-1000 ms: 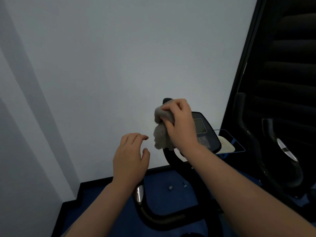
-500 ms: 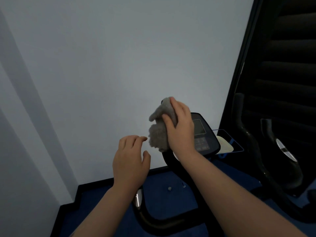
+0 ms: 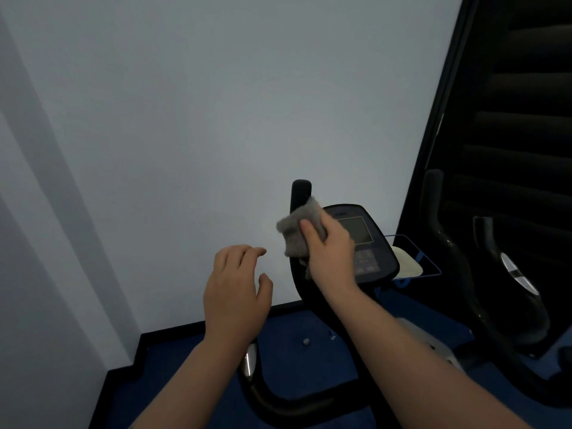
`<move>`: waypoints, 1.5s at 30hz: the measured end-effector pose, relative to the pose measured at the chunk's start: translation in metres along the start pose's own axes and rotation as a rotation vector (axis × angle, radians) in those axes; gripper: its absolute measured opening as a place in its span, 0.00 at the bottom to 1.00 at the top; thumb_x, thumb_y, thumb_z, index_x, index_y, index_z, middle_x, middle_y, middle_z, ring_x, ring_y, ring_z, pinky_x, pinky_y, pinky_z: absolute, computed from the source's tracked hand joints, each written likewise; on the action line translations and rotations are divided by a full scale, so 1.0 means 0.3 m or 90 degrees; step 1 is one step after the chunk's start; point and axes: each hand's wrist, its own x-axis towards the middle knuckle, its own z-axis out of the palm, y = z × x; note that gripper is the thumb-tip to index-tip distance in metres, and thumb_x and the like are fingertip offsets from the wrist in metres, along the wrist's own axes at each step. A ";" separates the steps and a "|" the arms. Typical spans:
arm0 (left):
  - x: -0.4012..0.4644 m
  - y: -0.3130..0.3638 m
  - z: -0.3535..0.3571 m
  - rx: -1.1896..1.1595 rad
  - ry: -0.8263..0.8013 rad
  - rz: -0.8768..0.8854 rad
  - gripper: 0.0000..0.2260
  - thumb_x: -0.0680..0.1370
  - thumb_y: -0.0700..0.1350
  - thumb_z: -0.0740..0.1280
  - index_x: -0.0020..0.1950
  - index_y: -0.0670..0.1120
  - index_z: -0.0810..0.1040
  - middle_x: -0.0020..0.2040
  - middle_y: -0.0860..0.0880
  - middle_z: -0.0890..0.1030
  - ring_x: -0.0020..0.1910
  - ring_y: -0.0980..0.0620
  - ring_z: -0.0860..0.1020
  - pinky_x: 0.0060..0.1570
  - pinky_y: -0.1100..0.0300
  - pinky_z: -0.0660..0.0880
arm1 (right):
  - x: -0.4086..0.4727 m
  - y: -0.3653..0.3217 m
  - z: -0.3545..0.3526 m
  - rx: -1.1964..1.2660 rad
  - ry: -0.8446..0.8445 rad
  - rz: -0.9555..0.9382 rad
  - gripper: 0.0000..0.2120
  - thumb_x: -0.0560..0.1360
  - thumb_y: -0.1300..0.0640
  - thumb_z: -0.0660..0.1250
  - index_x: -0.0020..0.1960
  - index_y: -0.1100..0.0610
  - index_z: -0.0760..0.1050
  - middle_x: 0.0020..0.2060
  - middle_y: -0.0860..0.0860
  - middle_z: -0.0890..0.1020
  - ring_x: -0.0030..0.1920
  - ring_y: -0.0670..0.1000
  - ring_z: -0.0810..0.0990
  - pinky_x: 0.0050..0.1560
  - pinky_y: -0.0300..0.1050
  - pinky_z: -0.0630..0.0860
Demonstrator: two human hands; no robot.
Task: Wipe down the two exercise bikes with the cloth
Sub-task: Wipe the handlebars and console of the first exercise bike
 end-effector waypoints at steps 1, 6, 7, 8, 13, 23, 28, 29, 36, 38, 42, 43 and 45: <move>-0.001 -0.001 0.000 -0.003 0.000 0.002 0.17 0.70 0.36 0.70 0.58 0.45 0.79 0.54 0.50 0.77 0.58 0.53 0.68 0.42 0.61 0.71 | -0.022 0.027 -0.014 -0.059 -0.018 0.005 0.10 0.79 0.52 0.65 0.58 0.53 0.80 0.46 0.53 0.81 0.48 0.53 0.81 0.48 0.52 0.79; -0.002 -0.007 0.002 -0.005 0.004 0.003 0.16 0.71 0.37 0.70 0.58 0.45 0.79 0.54 0.50 0.77 0.58 0.53 0.68 0.40 0.59 0.72 | 0.008 0.025 -0.097 -0.068 -0.021 0.001 0.08 0.78 0.51 0.66 0.42 0.51 0.78 0.36 0.50 0.81 0.38 0.44 0.80 0.34 0.40 0.78; 0.000 -0.006 0.003 -0.005 0.003 0.002 0.16 0.71 0.37 0.70 0.58 0.45 0.79 0.54 0.50 0.77 0.58 0.53 0.68 0.40 0.59 0.73 | 0.030 0.002 -0.088 -0.054 0.019 -0.020 0.07 0.78 0.50 0.65 0.43 0.50 0.78 0.39 0.49 0.80 0.39 0.41 0.78 0.35 0.36 0.76; 0.001 -0.002 0.004 -0.006 0.003 0.001 0.16 0.71 0.37 0.70 0.58 0.45 0.79 0.54 0.50 0.77 0.58 0.53 0.68 0.40 0.59 0.73 | 0.051 -0.021 -0.072 -0.043 0.039 -0.035 0.07 0.79 0.49 0.64 0.47 0.50 0.78 0.43 0.50 0.80 0.43 0.41 0.78 0.39 0.35 0.75; -0.006 -0.005 0.004 -0.004 0.003 0.006 0.16 0.70 0.37 0.70 0.58 0.45 0.79 0.54 0.50 0.77 0.58 0.53 0.68 0.41 0.61 0.71 | 0.005 -0.013 -0.002 -0.169 0.025 -0.046 0.13 0.80 0.50 0.62 0.60 0.56 0.76 0.48 0.51 0.75 0.48 0.49 0.74 0.44 0.43 0.70; 0.001 -0.010 0.007 -0.008 0.006 0.014 0.15 0.70 0.38 0.70 0.57 0.46 0.79 0.53 0.51 0.77 0.58 0.53 0.69 0.41 0.61 0.71 | 0.103 -0.081 -0.097 -0.111 0.027 -0.103 0.08 0.78 0.51 0.64 0.53 0.52 0.79 0.47 0.52 0.79 0.49 0.51 0.78 0.50 0.47 0.74; -0.003 -0.011 0.005 -0.006 0.005 0.018 0.16 0.70 0.37 0.71 0.57 0.45 0.79 0.53 0.50 0.77 0.57 0.52 0.70 0.42 0.59 0.74 | 0.031 -0.019 -0.049 -0.226 -0.021 -0.100 0.07 0.79 0.52 0.63 0.50 0.55 0.77 0.43 0.51 0.76 0.45 0.51 0.76 0.41 0.45 0.70; -0.004 -0.011 0.006 -0.007 0.005 0.017 0.16 0.70 0.37 0.71 0.56 0.45 0.79 0.53 0.50 0.77 0.57 0.52 0.70 0.43 0.60 0.73 | 0.011 0.007 -0.061 -0.248 -0.061 -0.082 0.08 0.79 0.52 0.64 0.47 0.56 0.77 0.41 0.51 0.77 0.43 0.51 0.77 0.39 0.46 0.72; 0.004 -0.012 0.007 -0.019 0.009 0.010 0.16 0.69 0.38 0.71 0.56 0.46 0.79 0.53 0.52 0.77 0.57 0.55 0.69 0.42 0.62 0.70 | 0.060 -0.068 -0.117 -0.041 0.017 -0.060 0.07 0.74 0.51 0.70 0.50 0.44 0.73 0.41 0.42 0.80 0.41 0.35 0.78 0.35 0.26 0.70; 0.004 -0.010 0.006 -0.009 0.005 0.012 0.15 0.69 0.38 0.71 0.56 0.46 0.80 0.53 0.51 0.77 0.57 0.55 0.69 0.42 0.62 0.70 | 0.060 -0.102 -0.074 -0.004 0.036 -0.087 0.07 0.74 0.52 0.70 0.48 0.44 0.73 0.43 0.43 0.80 0.43 0.38 0.79 0.38 0.28 0.72; 0.000 -0.014 0.008 -0.001 0.007 0.012 0.14 0.71 0.39 0.69 0.56 0.46 0.79 0.54 0.51 0.77 0.57 0.53 0.70 0.43 0.61 0.71 | -0.024 -0.026 -0.035 -0.075 0.006 -0.082 0.04 0.75 0.54 0.69 0.48 0.49 0.74 0.45 0.47 0.79 0.47 0.47 0.78 0.46 0.49 0.78; 0.000 -0.013 0.009 -0.004 0.009 0.013 0.14 0.72 0.40 0.68 0.56 0.46 0.79 0.54 0.51 0.77 0.57 0.53 0.70 0.43 0.60 0.71 | -0.041 -0.003 -0.046 -0.097 -0.019 -0.065 0.03 0.75 0.53 0.69 0.46 0.49 0.75 0.43 0.47 0.79 0.45 0.47 0.79 0.45 0.53 0.78; 0.001 -0.011 0.011 -0.008 0.014 0.014 0.14 0.71 0.43 0.64 0.56 0.46 0.79 0.53 0.51 0.77 0.57 0.53 0.70 0.42 0.60 0.72 | -0.038 0.022 -0.078 -0.122 -0.057 -0.035 0.04 0.74 0.53 0.70 0.43 0.49 0.75 0.39 0.46 0.80 0.43 0.47 0.79 0.44 0.53 0.78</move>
